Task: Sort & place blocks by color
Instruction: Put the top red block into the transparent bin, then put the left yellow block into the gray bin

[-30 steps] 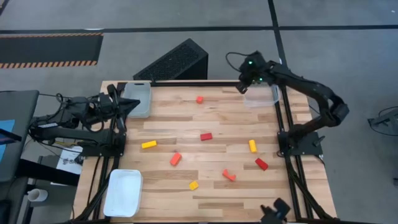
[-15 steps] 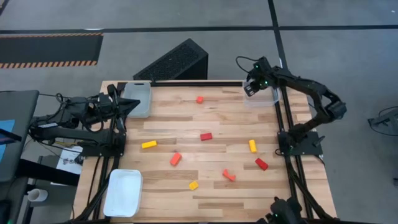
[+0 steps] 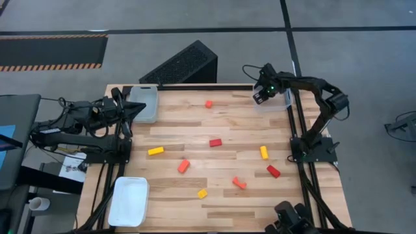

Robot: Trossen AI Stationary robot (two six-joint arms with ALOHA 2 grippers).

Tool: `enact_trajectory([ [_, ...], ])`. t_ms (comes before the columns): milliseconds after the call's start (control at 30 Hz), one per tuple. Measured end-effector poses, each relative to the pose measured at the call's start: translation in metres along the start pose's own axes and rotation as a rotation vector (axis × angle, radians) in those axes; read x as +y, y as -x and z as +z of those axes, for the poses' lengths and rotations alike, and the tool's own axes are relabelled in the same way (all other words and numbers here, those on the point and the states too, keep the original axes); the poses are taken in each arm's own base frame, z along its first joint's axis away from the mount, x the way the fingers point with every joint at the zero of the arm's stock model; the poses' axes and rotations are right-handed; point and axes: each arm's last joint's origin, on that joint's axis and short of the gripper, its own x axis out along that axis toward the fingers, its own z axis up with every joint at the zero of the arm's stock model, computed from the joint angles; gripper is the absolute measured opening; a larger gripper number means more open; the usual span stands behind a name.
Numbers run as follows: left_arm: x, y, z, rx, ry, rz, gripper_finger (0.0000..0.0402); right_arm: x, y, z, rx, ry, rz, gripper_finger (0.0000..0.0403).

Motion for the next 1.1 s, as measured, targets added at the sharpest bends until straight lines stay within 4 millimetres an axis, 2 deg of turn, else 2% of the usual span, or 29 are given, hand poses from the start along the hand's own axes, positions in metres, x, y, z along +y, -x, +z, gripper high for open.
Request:
enact_trajectory([
  [133, 0.000, 0.000, 0.000, 0.000, 0.000, 0.001, 0.0000, 0.000, 0.009, -0.001, -0.014, 0.014, 0.007, 0.0172],
  [433, 0.000, 0.000, 0.000, 0.000, 0.000, 0.001, 0.0000, 0.007, 0.049, 0.000, -0.132, 0.046, 0.015, 0.0214],
  [733, 0.000, 0.000, 0.000, -0.001, 0.000, 0.001, 0.0000, 0.017, 0.070, -0.004, -0.163, 0.050, 0.030, 0.0236],
  [867, 0.000, 0.000, 0.000, -0.001, 0.000, 0.001, 0.0000, 0.035, 0.092, -0.006, -0.244, 0.105, 0.061, 0.0231],
  [1100, 0.000, 0.000, 0.000, 0.004, -0.002, 0.001, 0.0000, 0.082, 0.133, -0.018, -0.396, 0.219, 0.175, 0.0220],
])
